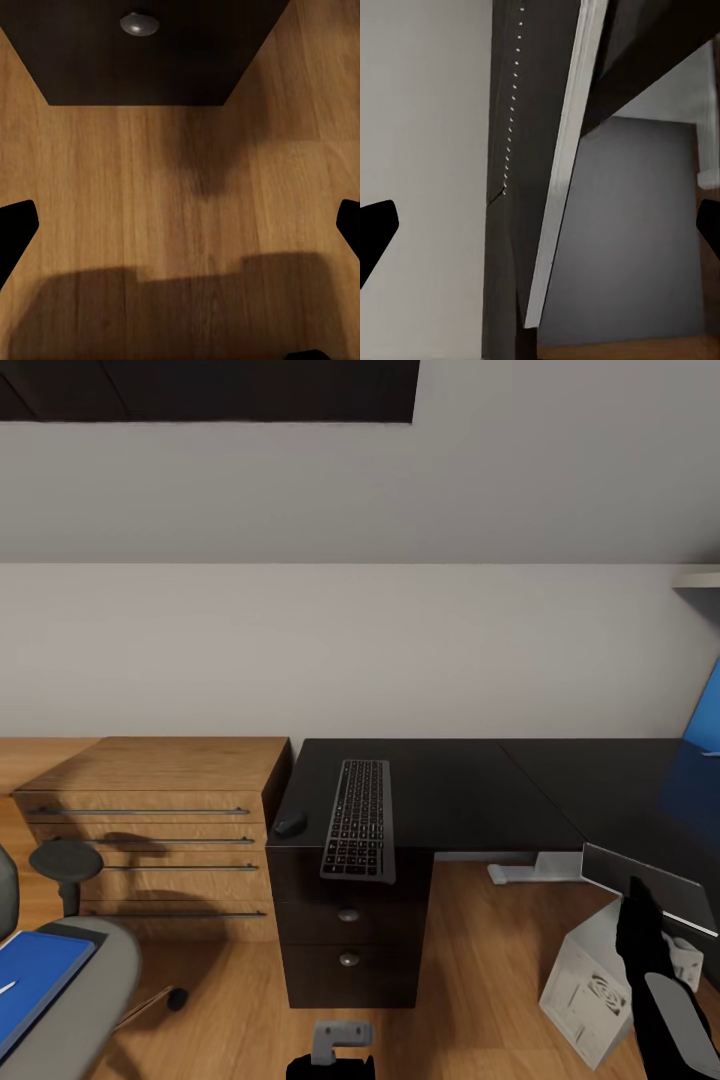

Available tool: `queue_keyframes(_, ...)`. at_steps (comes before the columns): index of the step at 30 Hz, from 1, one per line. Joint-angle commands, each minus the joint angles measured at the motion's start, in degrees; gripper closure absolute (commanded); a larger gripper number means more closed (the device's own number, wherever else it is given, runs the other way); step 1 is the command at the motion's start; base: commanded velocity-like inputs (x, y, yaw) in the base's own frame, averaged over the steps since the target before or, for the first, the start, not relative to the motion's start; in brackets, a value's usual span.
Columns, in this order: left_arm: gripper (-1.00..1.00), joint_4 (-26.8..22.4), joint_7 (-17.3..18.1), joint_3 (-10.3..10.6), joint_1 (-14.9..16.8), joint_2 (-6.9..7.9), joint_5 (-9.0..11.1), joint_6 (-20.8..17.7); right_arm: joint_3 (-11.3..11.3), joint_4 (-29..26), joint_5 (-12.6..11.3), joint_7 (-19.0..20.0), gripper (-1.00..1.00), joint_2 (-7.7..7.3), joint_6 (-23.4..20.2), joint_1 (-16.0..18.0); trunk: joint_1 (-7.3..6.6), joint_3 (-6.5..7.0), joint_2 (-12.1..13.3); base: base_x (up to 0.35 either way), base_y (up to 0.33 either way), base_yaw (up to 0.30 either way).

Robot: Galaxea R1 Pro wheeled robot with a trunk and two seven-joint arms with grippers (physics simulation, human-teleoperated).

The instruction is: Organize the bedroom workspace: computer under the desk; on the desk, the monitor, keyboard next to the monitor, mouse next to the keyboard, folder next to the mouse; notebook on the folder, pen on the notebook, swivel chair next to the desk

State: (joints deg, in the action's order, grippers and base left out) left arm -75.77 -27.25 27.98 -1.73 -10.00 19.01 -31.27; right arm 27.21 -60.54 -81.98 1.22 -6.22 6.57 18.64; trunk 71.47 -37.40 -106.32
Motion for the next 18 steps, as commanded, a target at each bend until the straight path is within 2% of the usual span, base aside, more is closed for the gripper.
queue_keyframes(1, -1.00, -0.14, -0.53, 0.06, -0.01, 0.00, 0.64, -0.10, -0.05, 1.62, -0.62, 0.13, -1.00, -0.54, 0.27, 0.12, 0.00, -0.05, -0.02, 0.000, 0.000, 0.000)
queue_keyframes(18, -1.00, -0.17, -0.53, 0.06, -0.01, 0.00, 0.68, -0.19, -0.05, 2.88, -0.64, 0.12, -1.00, -1.17, 0.29, 0.25, 0.00, -0.05, -0.02, 0.000, 0.000, 0.000)
